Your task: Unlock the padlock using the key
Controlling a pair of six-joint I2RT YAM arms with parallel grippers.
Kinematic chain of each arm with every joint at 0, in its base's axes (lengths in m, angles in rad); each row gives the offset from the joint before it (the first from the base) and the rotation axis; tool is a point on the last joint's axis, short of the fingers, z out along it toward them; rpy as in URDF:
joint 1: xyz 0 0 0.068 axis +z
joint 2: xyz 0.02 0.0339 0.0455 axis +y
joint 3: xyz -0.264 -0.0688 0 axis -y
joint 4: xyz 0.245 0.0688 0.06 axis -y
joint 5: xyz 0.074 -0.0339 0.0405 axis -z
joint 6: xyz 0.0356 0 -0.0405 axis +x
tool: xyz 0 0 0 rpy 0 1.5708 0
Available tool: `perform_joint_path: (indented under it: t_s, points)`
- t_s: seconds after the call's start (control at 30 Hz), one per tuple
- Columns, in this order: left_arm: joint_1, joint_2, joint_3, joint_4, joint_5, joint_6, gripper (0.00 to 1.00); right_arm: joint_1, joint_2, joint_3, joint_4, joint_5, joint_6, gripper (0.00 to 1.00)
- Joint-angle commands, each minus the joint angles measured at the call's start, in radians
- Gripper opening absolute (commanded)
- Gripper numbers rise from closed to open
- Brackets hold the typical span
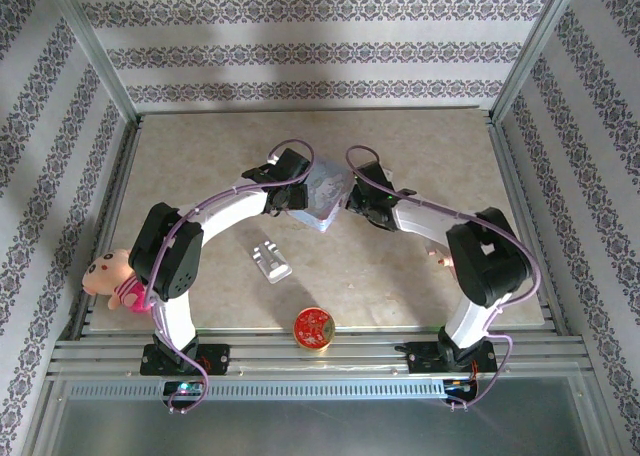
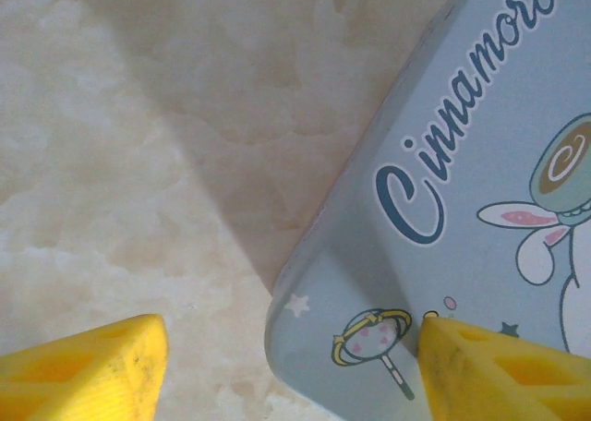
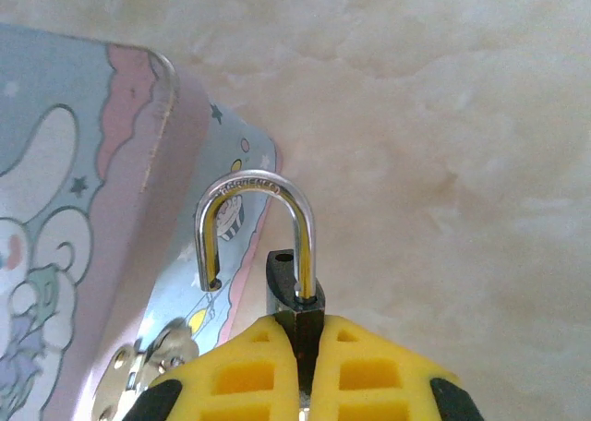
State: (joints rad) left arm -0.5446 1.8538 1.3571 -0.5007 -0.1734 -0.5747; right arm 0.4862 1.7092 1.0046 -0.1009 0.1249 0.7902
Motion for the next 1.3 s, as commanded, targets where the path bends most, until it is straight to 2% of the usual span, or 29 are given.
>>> perform_joint_path:
  t_s: [0.0, 0.23, 0.5, 0.6, 0.8, 1.0, 1.13, 1.23, 1.27]
  points:
    - [0.048, 0.009, -0.044, -0.073, -0.041, 0.025, 0.7, -0.006, -0.096, -0.048, -0.004, -0.013, 0.003, 0.0]
    - [0.141, 0.009, -0.041, 0.065, 0.041, 0.0, 0.53, -0.005, -0.279, -0.181, -0.07, -0.048, 0.002, 0.0]
    - [0.199, 0.099, 0.041, 0.175, 0.219, -0.03, 0.48, -0.003, -0.432, -0.267, -0.141, -0.096, 0.002, 0.0]
    - [0.198, 0.123, 0.065, 0.191, 0.291, -0.057, 0.43, -0.003, -0.447, -0.28, -0.15, -0.108, -0.004, 0.0]
    - [0.197, 0.098, -0.002, 0.249, 0.363, -0.129, 0.43, -0.006, -0.438, -0.28, -0.149, -0.126, -0.019, 0.0]
    - [0.2, 0.06, -0.027, 0.257, 0.373, -0.133, 0.53, -0.022, -0.406, -0.259, -0.149, -0.158, -0.047, 0.0]
    - [0.213, 0.016, -0.035, 0.264, 0.388, -0.164, 0.71, -0.026, -0.405, -0.254, -0.15, -0.177, -0.059, 0.0]
    - [0.225, -0.031, -0.046, 0.271, 0.4, -0.178, 0.8, -0.027, -0.417, -0.26, -0.156, -0.183, -0.063, 0.0]
    - [0.227, -0.049, -0.053, 0.275, 0.406, -0.181, 0.88, -0.029, -0.42, -0.263, -0.157, -0.186, -0.063, 0.0]
